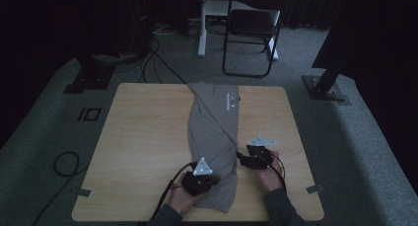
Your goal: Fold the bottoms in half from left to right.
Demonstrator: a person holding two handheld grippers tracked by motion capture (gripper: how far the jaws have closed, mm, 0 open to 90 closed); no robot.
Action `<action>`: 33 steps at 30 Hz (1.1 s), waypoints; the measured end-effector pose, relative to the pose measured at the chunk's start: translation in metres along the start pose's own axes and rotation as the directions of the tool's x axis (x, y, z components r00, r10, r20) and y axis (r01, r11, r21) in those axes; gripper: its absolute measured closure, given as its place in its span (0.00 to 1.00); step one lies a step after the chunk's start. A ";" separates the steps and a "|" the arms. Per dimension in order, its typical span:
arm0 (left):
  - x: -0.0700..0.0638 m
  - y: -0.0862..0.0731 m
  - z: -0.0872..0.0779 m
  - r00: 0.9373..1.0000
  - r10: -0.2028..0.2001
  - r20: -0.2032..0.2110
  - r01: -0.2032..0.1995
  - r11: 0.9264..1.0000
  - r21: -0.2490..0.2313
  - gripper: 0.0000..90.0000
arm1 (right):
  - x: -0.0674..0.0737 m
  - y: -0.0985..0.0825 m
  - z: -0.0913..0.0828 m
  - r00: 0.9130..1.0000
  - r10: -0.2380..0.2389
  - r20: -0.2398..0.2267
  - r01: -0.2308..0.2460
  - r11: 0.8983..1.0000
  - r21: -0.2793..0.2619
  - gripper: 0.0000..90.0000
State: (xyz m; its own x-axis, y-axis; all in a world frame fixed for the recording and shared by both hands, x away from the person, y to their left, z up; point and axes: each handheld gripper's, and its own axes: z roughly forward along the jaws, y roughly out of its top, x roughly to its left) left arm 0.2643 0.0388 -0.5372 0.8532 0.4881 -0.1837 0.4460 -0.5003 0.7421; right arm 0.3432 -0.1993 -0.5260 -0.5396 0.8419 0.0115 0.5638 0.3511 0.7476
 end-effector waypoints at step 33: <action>0.075 0.020 0.026 0.962 -0.164 -0.220 0.160 0.986 -0.037 0.74 | -0.001 0.000 0.031 0.999 -0.043 -0.014 0.045 0.995 0.091 0.58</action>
State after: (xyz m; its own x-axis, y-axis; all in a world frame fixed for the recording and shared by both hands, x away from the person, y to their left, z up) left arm 0.3444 0.0470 -0.5526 0.6881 0.7085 -0.1569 0.5662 -0.3890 0.7267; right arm 0.3633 -0.1875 -0.5466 -0.5721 0.8201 -0.0119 0.5938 0.4241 0.6838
